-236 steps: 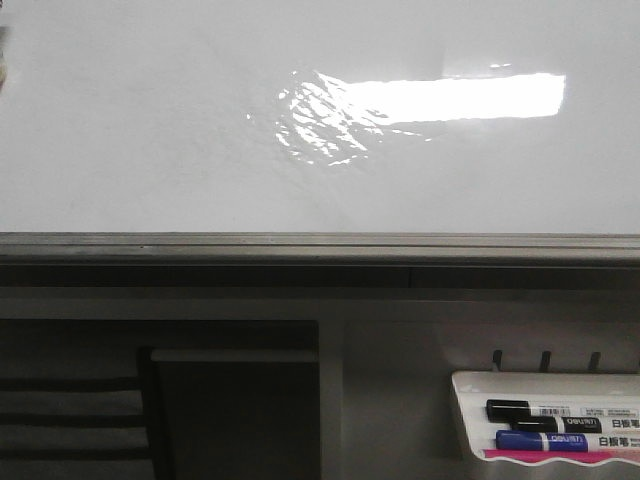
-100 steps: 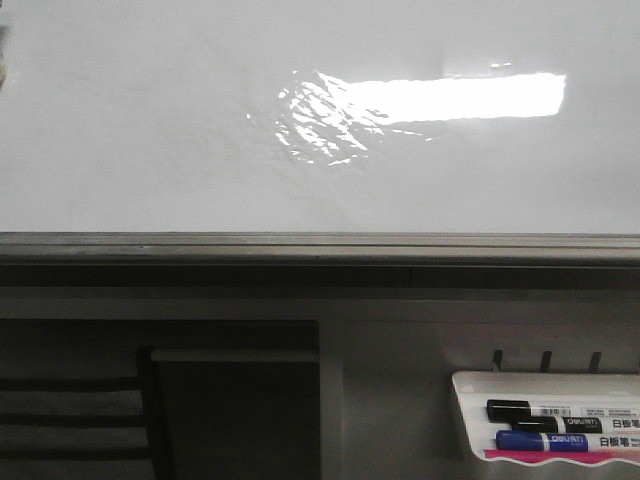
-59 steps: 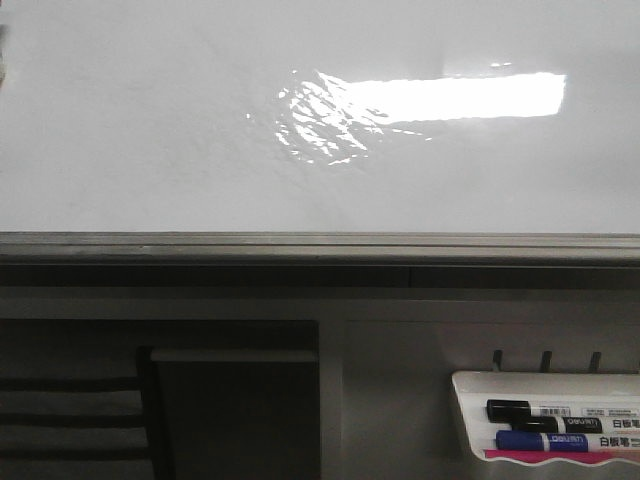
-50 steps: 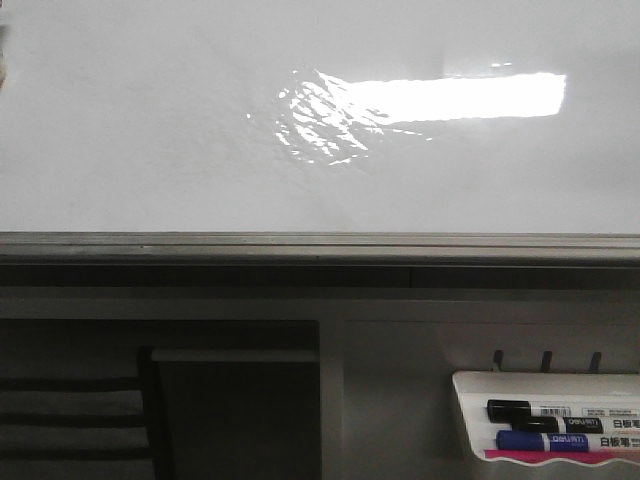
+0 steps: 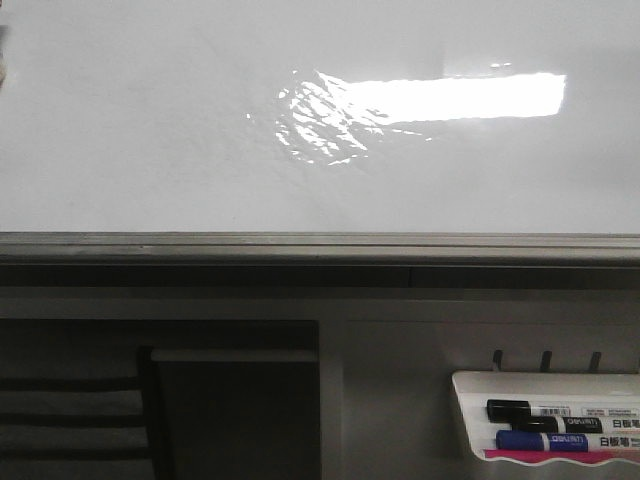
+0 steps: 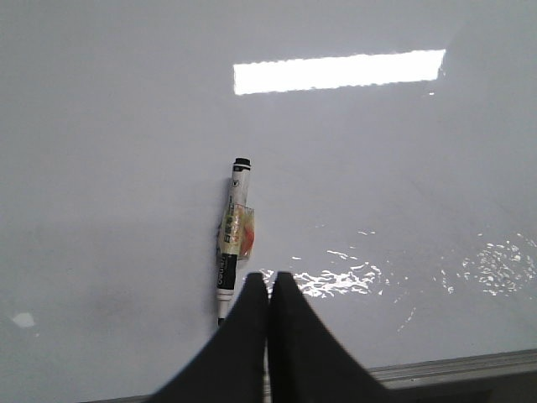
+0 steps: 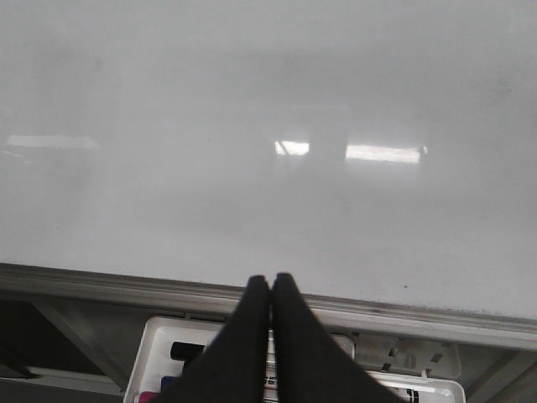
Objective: Write number 7 on whiteboard
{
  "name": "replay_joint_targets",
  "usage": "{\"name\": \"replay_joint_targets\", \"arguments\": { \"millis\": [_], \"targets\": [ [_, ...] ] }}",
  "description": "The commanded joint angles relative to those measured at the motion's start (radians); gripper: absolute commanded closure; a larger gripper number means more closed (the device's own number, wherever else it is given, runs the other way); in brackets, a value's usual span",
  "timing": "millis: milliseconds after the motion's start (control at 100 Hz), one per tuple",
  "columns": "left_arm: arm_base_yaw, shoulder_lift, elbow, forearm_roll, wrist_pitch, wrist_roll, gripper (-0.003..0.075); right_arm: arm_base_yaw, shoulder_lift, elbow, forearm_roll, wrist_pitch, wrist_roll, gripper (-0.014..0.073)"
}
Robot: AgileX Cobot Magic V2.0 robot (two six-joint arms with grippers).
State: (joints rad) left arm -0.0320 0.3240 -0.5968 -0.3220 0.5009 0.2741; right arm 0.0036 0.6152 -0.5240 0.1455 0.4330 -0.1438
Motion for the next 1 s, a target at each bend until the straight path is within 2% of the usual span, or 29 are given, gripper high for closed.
{"name": "replay_joint_targets", "arguments": {
  "millis": [0, 40, 90, 110, 120, 190, 250, 300, 350, 600, 750, 990],
  "targets": [
    [-0.005, 0.016, -0.029, -0.018, -0.072, -0.009, 0.0728, 0.000, 0.009, -0.036, -0.005, -0.084, -0.008, 0.0521],
    [-0.005, 0.016, -0.027, -0.018, -0.069, -0.009, 0.0698, 0.000, 0.009, -0.036, -0.005, -0.090, -0.008, 0.0429],
    [-0.005, 0.016, -0.027, -0.006, -0.066, -0.009, 0.0603, 0.000, 0.009, -0.036, -0.005, -0.106, -0.008, 0.0261],
    [-0.005, 0.016, -0.027, 0.001, -0.066, -0.009, 0.0555, 0.000, 0.009, -0.036, -0.005, -0.112, -0.008, 0.0221],
    [-0.005, 0.016, -0.027, 0.002, -0.066, -0.009, 0.0555, 0.000, 0.009, -0.036, -0.005, -0.117, -0.008, 0.0182],
    [-0.005, 0.016, -0.027, 0.036, -0.072, -0.009, 0.0341, 0.000, 0.009, -0.036, -0.005, -0.133, -0.008, 0.0030],
    [-0.005, 0.016, -0.027, 0.046, -0.073, -0.009, 0.0183, 0.000, 0.009, -0.036, -0.005, -0.133, -0.008, -0.0037],
    [-0.005, 0.016, -0.027, 0.044, -0.073, -0.009, 0.0106, 0.000, 0.009, -0.036, -0.005, -0.133, -0.008, -0.0060],
    [-0.005, 0.016, -0.027, 0.037, -0.071, -0.009, 0.0072, 0.000, 0.009, -0.036, -0.005, -0.131, -0.008, -0.0058],
    [-0.005, 0.016, -0.027, 0.000, -0.071, -0.009, 0.0106, 0.000, 0.009, -0.036, -0.005, -0.131, -0.008, -0.0056],
    [-0.005, 0.016, -0.012, -0.126, -0.087, -0.011, 0.0153, 0.000, 0.010, -0.036, 0.040, -0.131, -0.008, -0.0056],
    [-0.005, 0.110, -0.009, 0.011, -0.051, -0.011, 0.0290, 0.000, 0.010, -0.036, 0.046, -0.131, -0.008, -0.0056]
  ]
}}
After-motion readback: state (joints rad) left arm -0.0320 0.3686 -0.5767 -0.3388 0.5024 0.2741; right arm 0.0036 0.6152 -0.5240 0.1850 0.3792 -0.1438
